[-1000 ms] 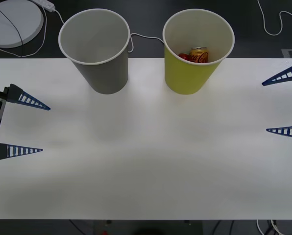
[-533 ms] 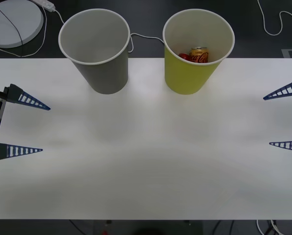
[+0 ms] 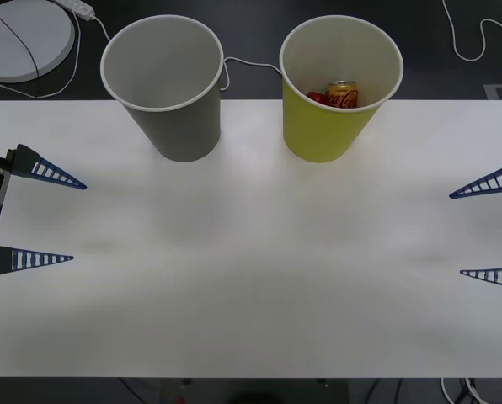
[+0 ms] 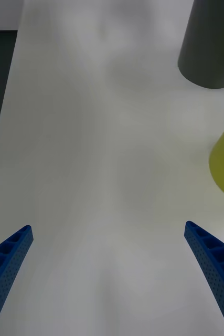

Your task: Put the can into the green bin and the plastic bottle into the gray bin

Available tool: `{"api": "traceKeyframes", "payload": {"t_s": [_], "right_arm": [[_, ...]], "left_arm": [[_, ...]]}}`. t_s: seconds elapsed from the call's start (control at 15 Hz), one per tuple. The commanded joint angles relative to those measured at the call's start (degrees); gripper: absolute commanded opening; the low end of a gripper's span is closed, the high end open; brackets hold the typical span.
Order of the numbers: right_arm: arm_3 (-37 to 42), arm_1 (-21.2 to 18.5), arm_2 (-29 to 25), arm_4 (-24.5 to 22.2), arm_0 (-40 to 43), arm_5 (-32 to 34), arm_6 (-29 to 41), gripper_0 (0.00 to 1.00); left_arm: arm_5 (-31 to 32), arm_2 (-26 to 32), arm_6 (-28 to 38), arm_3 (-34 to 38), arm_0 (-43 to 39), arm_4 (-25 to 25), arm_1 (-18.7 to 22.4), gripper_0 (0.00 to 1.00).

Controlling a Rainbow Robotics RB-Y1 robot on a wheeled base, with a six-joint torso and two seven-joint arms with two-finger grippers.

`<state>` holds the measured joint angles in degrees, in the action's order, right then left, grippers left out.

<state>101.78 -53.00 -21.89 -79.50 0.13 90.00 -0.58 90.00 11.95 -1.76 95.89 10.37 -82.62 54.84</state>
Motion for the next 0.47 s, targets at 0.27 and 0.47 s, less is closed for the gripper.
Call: {"api": "traceKeyframes", "payload": {"t_s": [0.27, 0.47], "right_arm": [[-0.01, 1.14, 0.00, -0.13, 0.13, 0.00, -0.65, 1.00], [-0.01, 1.14, 0.00, -0.13, 0.13, 0.00, -0.65, 1.00]], "left_arm": [[0.00, 0.00, 0.00, 0.00, 0.00, 0.00, 0.00, 1.00], [0.00, 0.00, 0.00, 0.00, 0.00, 0.00, 0.00, 1.00]]}}
